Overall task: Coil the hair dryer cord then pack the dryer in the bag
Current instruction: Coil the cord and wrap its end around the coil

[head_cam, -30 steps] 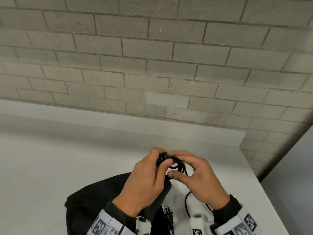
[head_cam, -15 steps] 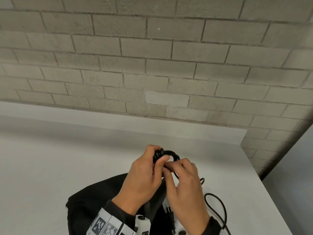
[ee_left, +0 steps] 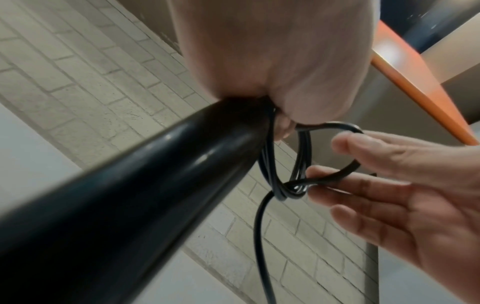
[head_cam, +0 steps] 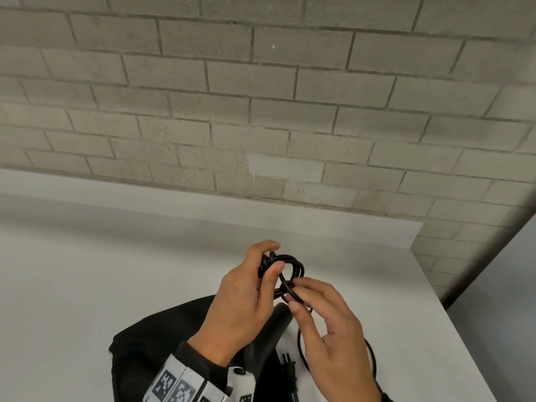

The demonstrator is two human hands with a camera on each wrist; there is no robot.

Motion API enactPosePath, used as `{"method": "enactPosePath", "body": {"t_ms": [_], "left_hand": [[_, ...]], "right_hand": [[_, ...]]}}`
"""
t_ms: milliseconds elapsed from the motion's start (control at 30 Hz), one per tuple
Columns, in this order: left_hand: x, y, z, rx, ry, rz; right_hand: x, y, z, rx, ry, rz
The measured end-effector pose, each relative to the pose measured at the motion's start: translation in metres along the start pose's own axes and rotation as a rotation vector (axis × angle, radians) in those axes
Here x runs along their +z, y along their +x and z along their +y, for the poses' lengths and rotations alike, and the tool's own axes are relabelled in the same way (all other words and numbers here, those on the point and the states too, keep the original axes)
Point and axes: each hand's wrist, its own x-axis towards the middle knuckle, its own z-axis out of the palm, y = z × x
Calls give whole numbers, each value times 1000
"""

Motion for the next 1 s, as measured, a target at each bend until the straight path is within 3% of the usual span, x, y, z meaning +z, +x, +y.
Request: {"method": "enactPosePath", "body": {"t_ms": [167, 333, 400, 533, 600, 833, 900, 1000], "left_hand": [[0, 1, -1, 35, 31, -5], [0, 1, -3, 8, 16, -23], [1, -1, -2, 11, 4, -30], [-3, 2, -8, -24, -20, 24], [-7, 5, -13, -37, -22, 48], [-10, 5, -15, -43, -20, 28], [-10, 6, -15, -46, -8, 17], [-6, 3, -11, -23, 5, -31]], "right_hand": [[3, -3, -7, 233, 353, -1], [-17, 2, -15, 530, 893, -141], [-22, -1, -10, 551, 1013, -203], [-15, -16, 17, 223, 764, -266], [-9, -24, 29, 138, 706, -275], [-5, -46, 37, 271, 767, -280], [-20, -48, 41, 372, 784, -250], [-43, -47, 45, 481, 627, -263]]}}
